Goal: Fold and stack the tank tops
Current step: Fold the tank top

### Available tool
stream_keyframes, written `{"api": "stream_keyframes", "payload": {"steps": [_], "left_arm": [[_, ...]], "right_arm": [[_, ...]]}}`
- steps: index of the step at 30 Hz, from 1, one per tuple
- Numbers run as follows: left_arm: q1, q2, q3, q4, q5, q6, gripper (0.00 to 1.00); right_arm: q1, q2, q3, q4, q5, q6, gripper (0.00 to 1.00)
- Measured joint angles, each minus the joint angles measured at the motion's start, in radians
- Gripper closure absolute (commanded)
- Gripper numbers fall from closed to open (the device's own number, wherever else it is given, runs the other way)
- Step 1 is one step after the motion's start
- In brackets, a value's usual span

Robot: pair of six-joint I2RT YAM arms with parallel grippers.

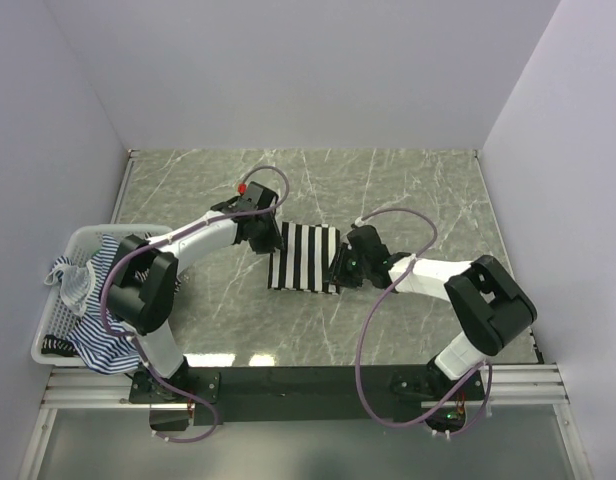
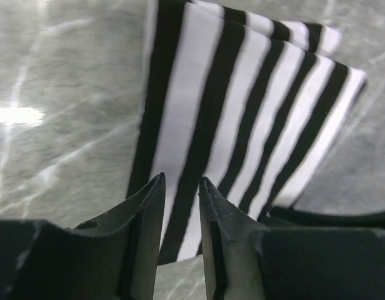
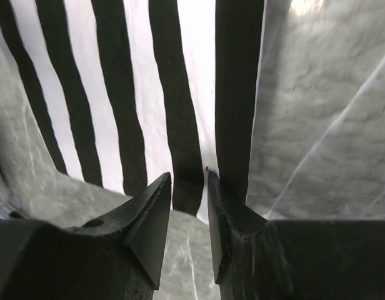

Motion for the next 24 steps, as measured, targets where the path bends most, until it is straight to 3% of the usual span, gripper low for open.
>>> {"api": "stream_keyframes", "payload": {"steps": [15, 24], "left_arm": [[-0.04, 0.064, -0.006, 0.124, 0.167, 0.009, 0.67], [-0.074, 0.151, -0.005, 0.161, 0.179, -0.037, 0.67]], "right_arm": [[-0.023, 0.015, 0.008, 0.039, -0.005, 0.016, 0.61], [-0.034, -0.203, 0.028, -0.061, 0.066, -0.005, 0.57]]}}
